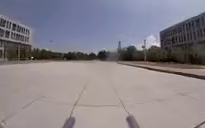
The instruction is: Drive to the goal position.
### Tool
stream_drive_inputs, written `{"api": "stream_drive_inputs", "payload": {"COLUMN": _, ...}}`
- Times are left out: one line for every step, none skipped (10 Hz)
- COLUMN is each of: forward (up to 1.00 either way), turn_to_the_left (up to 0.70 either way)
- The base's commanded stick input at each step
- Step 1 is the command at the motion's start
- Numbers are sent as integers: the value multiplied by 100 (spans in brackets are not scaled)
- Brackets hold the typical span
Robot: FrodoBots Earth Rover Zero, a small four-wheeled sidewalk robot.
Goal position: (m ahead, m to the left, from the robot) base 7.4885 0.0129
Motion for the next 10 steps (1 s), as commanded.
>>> {"api": "stream_drive_inputs", "payload": {"forward": 100, "turn_to_the_left": 0}}
{"api": "stream_drive_inputs", "payload": {"forward": 100, "turn_to_the_left": 0}}
{"api": "stream_drive_inputs", "payload": {"forward": 100, "turn_to_the_left": 0}}
{"api": "stream_drive_inputs", "payload": {"forward": 100, "turn_to_the_left": 0}}
{"api": "stream_drive_inputs", "payload": {"forward": 100, "turn_to_the_left": 0}}
{"api": "stream_drive_inputs", "payload": {"forward": 100, "turn_to_the_left": 0}}
{"api": "stream_drive_inputs", "payload": {"forward": 100, "turn_to_the_left": 0}}
{"api": "stream_drive_inputs", "payload": {"forward": 100, "turn_to_the_left": 0}}
{"api": "stream_drive_inputs", "payload": {"forward": 100, "turn_to_the_left": 0}}
{"api": "stream_drive_inputs", "payload": {"forward": 100, "turn_to_the_left": 0}}
